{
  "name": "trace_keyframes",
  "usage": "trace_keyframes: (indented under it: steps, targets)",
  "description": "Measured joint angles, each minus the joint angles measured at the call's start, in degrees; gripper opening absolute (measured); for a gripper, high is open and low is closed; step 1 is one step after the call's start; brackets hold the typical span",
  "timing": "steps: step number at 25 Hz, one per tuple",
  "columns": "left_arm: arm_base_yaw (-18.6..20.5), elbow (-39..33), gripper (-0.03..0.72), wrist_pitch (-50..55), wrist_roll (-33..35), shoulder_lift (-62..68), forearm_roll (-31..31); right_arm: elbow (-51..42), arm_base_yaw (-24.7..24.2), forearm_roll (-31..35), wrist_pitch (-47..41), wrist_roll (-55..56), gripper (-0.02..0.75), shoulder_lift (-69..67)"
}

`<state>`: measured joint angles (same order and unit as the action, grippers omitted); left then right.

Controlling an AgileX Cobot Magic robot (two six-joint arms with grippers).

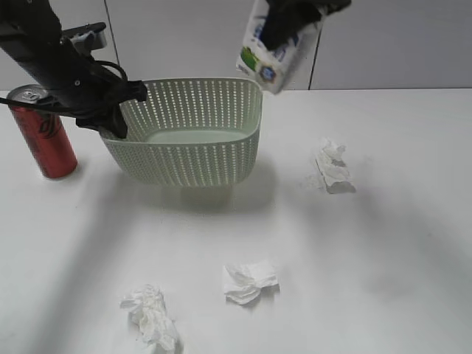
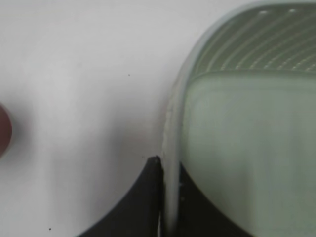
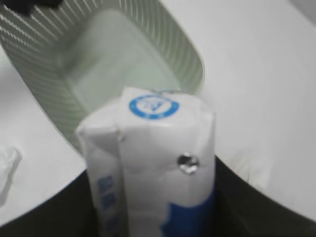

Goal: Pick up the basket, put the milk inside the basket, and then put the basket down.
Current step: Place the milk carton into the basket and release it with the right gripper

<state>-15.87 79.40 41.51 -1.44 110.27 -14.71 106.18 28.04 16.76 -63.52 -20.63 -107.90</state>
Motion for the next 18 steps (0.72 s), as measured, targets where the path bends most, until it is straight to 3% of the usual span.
trace_keyframes:
  steps: [7,13,18]
  targets:
    - [0.0,0.0,0.003,0.0,0.05,0.0,2.99,8.57,4.81,-2.6,3.74,0.14,0.321,-9.43]
    - [0.0,0.0,0.003,-0.05,0.05,0.0,4.42,8.8,5.54,-3.77,10.57,0.14,0.321,-19.72]
    - [0.0,0.0,0.005,-1.23,0.11,0.0,5.16,8.8,5.61,-3.33,11.22,0.19,0.321,-24.59]
